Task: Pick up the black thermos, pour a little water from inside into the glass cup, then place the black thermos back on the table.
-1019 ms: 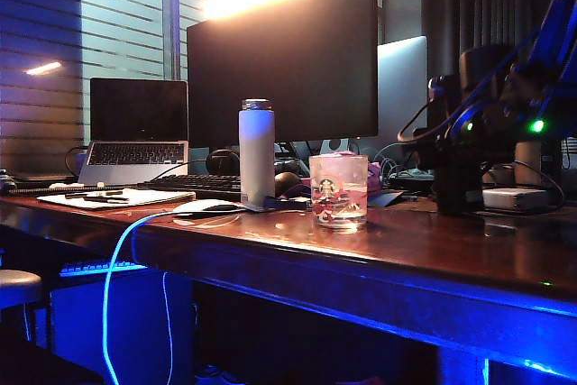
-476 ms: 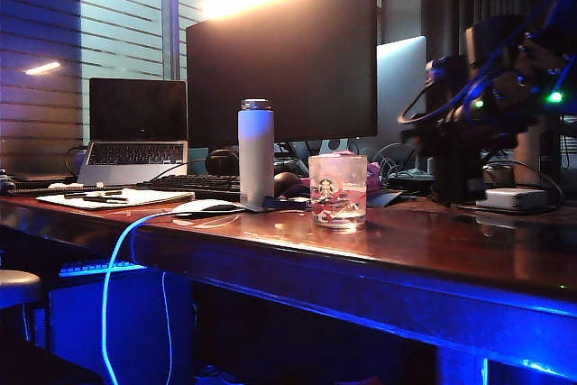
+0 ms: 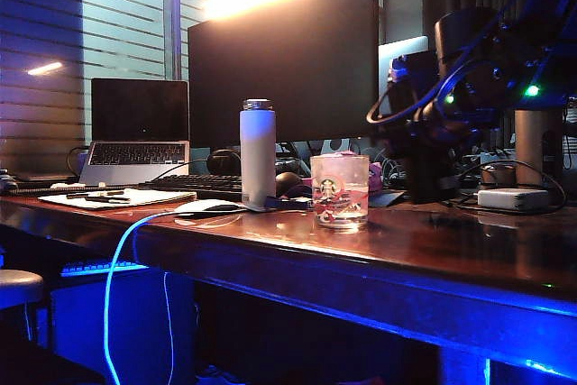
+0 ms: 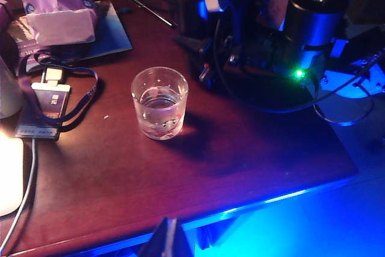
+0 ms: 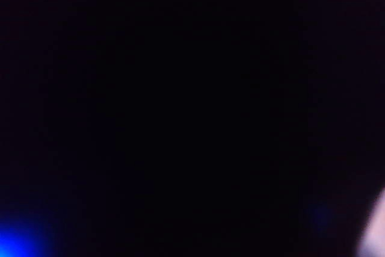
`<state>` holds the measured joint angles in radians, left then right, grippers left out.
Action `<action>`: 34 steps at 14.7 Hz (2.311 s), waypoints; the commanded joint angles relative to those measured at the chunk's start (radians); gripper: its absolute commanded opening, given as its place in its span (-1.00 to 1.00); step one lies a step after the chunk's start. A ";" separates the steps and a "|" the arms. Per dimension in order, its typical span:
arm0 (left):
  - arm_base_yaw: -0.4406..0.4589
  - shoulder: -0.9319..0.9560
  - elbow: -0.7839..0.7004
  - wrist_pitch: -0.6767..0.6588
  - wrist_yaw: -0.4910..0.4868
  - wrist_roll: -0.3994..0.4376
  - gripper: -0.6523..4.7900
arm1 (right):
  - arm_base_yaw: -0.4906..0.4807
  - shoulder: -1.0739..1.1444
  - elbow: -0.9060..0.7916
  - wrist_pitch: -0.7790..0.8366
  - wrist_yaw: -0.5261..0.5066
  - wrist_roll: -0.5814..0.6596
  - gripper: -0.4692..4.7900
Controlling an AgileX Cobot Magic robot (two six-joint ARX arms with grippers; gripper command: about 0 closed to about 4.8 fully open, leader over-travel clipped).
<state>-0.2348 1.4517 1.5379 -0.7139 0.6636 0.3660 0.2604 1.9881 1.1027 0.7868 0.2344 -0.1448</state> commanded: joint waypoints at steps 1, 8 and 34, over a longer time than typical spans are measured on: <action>0.001 -0.002 0.003 0.013 0.006 0.000 -0.77 | 0.010 -0.023 0.009 0.061 0.015 -0.101 -0.65; 0.001 -0.002 0.003 0.013 0.006 0.001 -0.77 | 0.029 -0.023 0.009 -0.055 -0.011 -0.330 -0.65; 0.001 -0.002 0.003 0.013 0.007 0.001 -0.77 | 0.031 -0.052 0.011 -0.094 0.078 -0.833 -0.65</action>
<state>-0.2344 1.4517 1.5379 -0.7135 0.6636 0.3660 0.2878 1.9663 1.1004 0.6083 0.3054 -0.9668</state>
